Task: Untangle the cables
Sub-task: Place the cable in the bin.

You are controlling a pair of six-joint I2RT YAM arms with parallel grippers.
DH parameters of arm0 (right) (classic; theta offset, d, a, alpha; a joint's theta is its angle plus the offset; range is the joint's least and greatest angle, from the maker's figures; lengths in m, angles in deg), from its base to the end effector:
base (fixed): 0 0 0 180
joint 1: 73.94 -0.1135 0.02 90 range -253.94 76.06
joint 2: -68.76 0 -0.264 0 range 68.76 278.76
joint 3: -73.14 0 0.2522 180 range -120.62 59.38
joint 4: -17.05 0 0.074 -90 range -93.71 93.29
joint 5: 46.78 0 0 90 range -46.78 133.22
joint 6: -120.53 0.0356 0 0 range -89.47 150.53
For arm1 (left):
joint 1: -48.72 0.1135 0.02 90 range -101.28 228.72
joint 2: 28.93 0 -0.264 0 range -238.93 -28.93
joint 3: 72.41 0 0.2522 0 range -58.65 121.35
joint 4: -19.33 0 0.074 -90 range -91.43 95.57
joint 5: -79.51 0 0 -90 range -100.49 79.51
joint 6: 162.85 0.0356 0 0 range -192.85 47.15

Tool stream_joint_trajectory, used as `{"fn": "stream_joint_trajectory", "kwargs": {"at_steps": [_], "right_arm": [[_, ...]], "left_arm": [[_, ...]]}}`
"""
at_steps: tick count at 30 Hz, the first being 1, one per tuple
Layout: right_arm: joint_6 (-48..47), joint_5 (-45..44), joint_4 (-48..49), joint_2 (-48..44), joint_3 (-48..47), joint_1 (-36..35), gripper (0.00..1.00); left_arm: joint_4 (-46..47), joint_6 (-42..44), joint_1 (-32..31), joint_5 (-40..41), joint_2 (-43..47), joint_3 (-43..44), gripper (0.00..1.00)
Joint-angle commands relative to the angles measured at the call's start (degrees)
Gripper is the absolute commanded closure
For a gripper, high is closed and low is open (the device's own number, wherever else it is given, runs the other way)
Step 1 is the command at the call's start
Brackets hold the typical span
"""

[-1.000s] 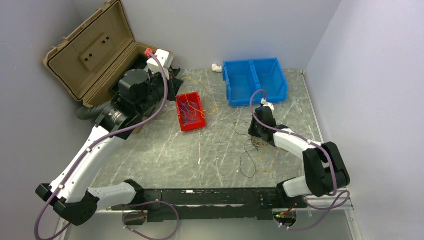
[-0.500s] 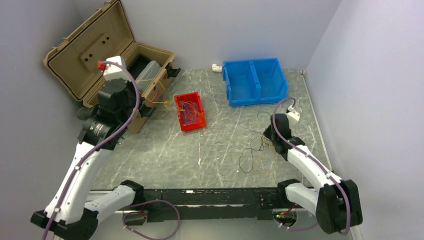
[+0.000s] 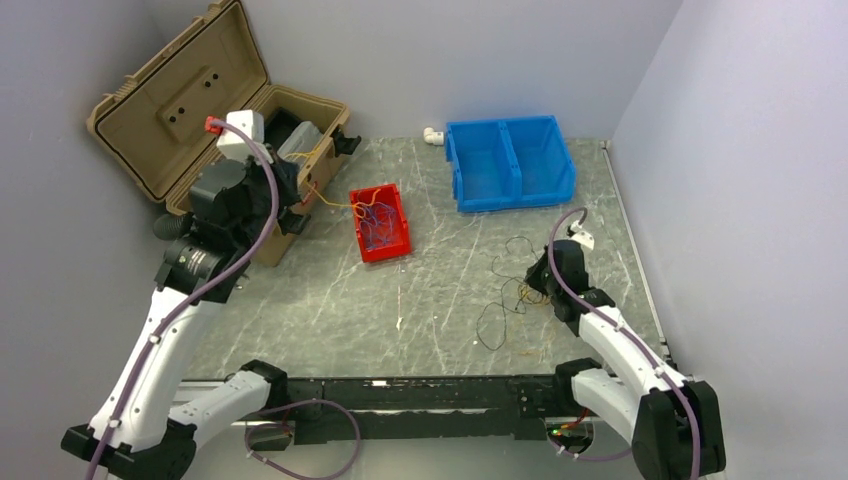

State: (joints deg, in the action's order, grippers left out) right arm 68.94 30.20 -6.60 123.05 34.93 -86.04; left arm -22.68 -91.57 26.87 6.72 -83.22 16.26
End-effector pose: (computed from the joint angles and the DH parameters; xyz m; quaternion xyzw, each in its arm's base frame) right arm 0.1892 0.0324 0.1885 0.2516 0.8649 0.0872 0.4255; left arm 0.1720 -0.0576 0.4559 -0.0782 0.7465 -0.1201 0.6497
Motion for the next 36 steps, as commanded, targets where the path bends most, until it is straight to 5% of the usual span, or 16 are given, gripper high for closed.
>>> {"fn": "stream_joint_trajectory", "kwargs": {"at_steps": [1, 6, 9, 12, 36], "right_arm": [[-7.52, 12.5, 7.19, -2.34, 1.75, -0.03, 0.95], [-8.72, 15.84, 8.39, -3.12, 3.14, -0.03, 0.82], [-8.9, 15.44, 8.19, -3.39, 3.35, -0.07, 0.44], [-8.52, 13.98, 7.8, -4.66, 3.63, -0.04, 0.3], [-2.44, 1.54, 6.18, -18.26, 9.68, -0.03, 0.29]], "left_arm": [[4.65, 1.56, 0.05, -15.77, -2.35, 4.71, 1.0], [7.27, 1.21, 0.05, -26.97, -6.53, 8.27, 1.0], [9.04, 0.06, -0.04, -31.73, -9.4, 10.6, 1.0], [11.87, -1.4, -0.29, -34.89, -12.33, 13.03, 1.0], [27.67, -16.24, -6.45, -43.91, -58.55, 44.06, 1.0]]}}
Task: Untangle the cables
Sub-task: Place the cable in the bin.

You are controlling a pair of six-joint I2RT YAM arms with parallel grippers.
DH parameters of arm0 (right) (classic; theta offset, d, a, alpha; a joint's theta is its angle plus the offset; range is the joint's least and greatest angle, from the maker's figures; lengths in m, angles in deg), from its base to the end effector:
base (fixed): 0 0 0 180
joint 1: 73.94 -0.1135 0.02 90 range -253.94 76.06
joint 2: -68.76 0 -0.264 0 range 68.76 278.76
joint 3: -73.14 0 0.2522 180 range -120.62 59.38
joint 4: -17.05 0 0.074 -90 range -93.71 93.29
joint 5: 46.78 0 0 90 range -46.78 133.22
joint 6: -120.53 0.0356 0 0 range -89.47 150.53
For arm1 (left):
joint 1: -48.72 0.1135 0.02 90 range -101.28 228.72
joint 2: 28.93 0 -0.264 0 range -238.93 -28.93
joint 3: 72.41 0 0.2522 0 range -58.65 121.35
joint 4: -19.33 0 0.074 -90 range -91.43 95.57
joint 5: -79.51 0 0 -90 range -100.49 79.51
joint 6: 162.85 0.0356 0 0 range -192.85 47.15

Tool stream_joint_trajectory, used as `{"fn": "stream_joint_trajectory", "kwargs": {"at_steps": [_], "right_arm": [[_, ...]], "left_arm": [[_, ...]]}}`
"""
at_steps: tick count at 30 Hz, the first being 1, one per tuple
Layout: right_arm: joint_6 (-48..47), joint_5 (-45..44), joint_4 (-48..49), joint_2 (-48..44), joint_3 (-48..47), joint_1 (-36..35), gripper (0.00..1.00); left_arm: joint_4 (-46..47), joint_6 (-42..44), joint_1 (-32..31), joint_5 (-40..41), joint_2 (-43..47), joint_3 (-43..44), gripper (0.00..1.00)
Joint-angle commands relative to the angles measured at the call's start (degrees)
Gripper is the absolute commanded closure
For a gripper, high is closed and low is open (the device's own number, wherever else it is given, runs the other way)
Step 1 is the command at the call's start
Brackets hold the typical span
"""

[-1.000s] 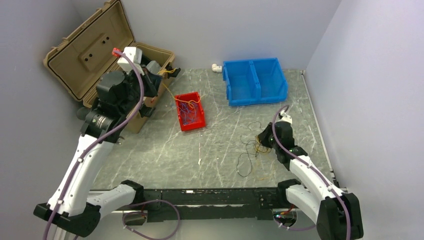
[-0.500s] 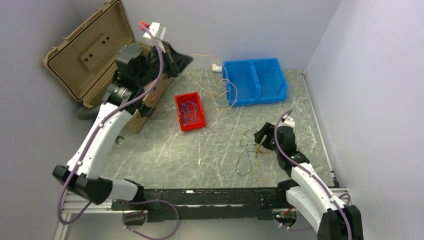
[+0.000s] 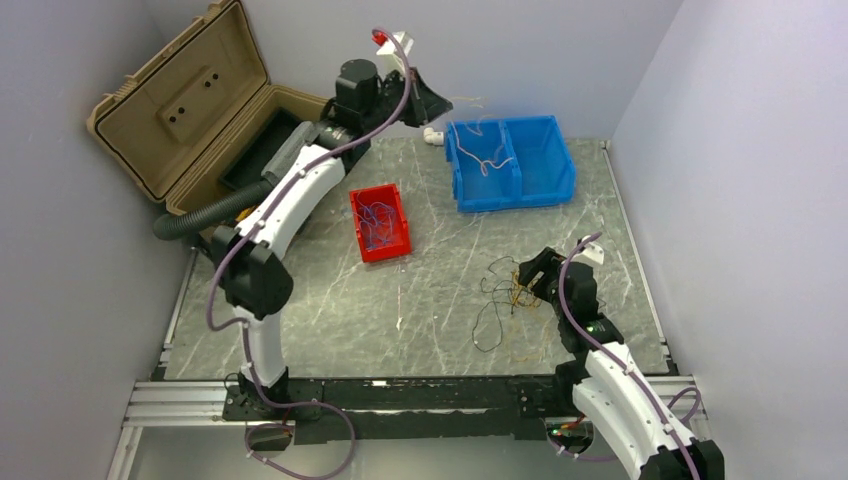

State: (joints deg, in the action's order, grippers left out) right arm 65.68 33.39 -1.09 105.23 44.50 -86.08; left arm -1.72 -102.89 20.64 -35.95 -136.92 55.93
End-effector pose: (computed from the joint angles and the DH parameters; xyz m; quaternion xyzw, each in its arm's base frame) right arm 0.1534 0.0268 0.1883 0.2130 0.8188 0.1453 0.5130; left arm 0.3846 -0.2226 0.4510 0.1430 0.6965 -0.4700 0.5231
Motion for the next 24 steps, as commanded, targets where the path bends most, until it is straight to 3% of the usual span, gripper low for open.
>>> {"fn": "stream_joint_trajectory", "kwargs": {"at_steps": [1, 9, 13, 24], "right_arm": [[0.72, -1.46, 0.82, -0.43, 0.17, 0.0, 0.29], [0.66, -1.2, 1.03, -1.68, 0.72, -0.03, 0.29], [0.94, -1.51, 0.97, -2.34, 1.07, 0.0, 0.29], [1.04, -1.65, 1.07, -1.55, 0.81, 0.01, 0.29]], "left_arm": [[8.43, -5.65, -0.18, -0.6, -7.16, 5.64, 1.0], [5.53, -7.33, -0.14, 10.07, -28.69, 22.22, 1.0], [10.16, -6.61, -0.27, 14.76, -28.48, 17.33, 1.0], [9.31, 2.65, -3.77, 22.39, -29.46, 17.02, 1.0]]}}
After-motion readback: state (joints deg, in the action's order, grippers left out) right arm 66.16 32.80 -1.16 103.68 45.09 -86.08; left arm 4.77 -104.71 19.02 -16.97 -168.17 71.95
